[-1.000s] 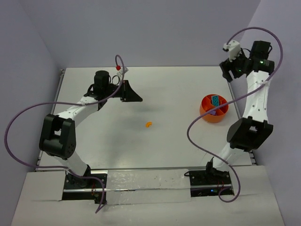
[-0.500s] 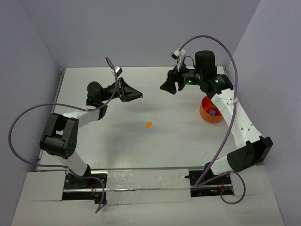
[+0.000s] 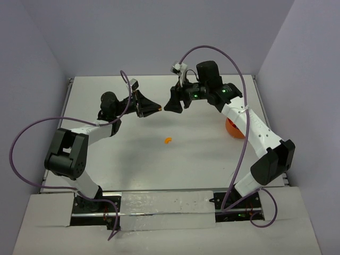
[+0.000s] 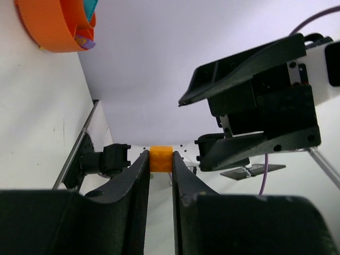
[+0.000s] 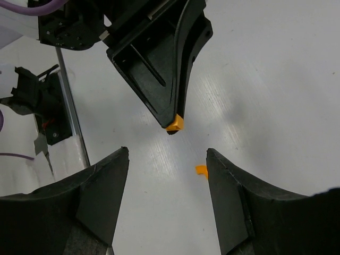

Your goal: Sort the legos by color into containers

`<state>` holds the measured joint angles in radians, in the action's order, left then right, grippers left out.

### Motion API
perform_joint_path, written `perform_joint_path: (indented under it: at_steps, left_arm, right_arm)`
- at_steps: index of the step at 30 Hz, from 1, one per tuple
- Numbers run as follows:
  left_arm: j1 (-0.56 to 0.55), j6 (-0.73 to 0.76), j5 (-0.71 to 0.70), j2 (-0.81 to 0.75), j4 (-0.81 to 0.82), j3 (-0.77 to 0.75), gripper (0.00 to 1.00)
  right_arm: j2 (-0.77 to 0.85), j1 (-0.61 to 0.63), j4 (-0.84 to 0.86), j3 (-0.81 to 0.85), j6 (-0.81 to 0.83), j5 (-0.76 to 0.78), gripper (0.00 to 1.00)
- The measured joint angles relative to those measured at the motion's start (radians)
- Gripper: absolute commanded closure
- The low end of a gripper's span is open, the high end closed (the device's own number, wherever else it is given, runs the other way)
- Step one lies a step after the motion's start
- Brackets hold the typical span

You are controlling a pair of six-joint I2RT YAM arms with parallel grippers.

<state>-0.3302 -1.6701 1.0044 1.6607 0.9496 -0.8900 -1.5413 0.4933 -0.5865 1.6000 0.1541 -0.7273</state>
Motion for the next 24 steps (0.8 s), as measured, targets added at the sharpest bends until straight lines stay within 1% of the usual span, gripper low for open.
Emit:
perform_joint_path:
  at_steps: [6, 11, 20, 24]
  left_arm:
    - [0.0, -0.007, -0.009, -0.009, -0.036, 0.021, 1.0]
    - [-0.002, -0.038, -0.01, -0.009, -0.031, 0.024, 1.0]
    - [-0.003, -0.115, -0.01, -0.009, -0.009, 0.028, 1.0]
    - [-0.003, -0.143, -0.009, -0.009, -0.001, 0.028, 1.0]
  right_arm:
    - [-0.018, 0.018, 0.001, 0.02, -0.004, -0.001, 0.31]
    - [-0.035, 0.029, 0.001, 0.033, -0.001, -0.002, 0.34]
    - [-0.076, 0.041, -0.002, 0.037, 0.008, 0.001, 0.34]
    - [-0.085, 0.047, -0.003, 0.037, 0.019, 0.007, 0.36]
